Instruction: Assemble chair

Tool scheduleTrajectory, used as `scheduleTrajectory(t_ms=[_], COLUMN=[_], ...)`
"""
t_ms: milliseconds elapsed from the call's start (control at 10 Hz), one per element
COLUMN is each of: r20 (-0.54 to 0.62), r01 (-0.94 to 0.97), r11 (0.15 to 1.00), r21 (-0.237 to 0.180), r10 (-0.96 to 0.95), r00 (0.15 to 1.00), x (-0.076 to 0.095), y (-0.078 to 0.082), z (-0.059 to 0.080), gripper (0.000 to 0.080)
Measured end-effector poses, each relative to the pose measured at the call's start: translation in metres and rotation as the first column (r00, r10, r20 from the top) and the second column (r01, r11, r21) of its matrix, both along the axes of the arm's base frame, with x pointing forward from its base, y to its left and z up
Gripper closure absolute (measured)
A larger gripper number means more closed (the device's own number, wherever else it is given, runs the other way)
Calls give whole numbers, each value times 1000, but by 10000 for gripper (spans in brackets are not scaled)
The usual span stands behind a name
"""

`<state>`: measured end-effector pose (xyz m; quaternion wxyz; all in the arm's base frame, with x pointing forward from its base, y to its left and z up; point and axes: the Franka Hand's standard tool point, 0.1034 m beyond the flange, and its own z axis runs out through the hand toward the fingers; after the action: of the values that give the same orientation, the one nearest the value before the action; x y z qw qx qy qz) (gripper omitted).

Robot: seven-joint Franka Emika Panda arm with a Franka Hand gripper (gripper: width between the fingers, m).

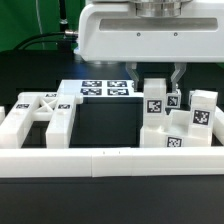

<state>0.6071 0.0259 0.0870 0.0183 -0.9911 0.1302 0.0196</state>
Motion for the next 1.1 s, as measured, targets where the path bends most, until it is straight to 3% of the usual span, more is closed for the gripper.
scheduleTrajectory(t_ms=[300,500,900,1100], r20=[27,91,94,59], r01=[286,503,670,818], r11=[958,864,741,571], r21=[-10,11,43,72], r10=[-286,-502,-671,-821], r00=[958,860,735,568], x=[-5,-2,-2,-2], y=[5,12,14,19], z=[-3,-4,-4,-5], gripper=[514,512,512,512])
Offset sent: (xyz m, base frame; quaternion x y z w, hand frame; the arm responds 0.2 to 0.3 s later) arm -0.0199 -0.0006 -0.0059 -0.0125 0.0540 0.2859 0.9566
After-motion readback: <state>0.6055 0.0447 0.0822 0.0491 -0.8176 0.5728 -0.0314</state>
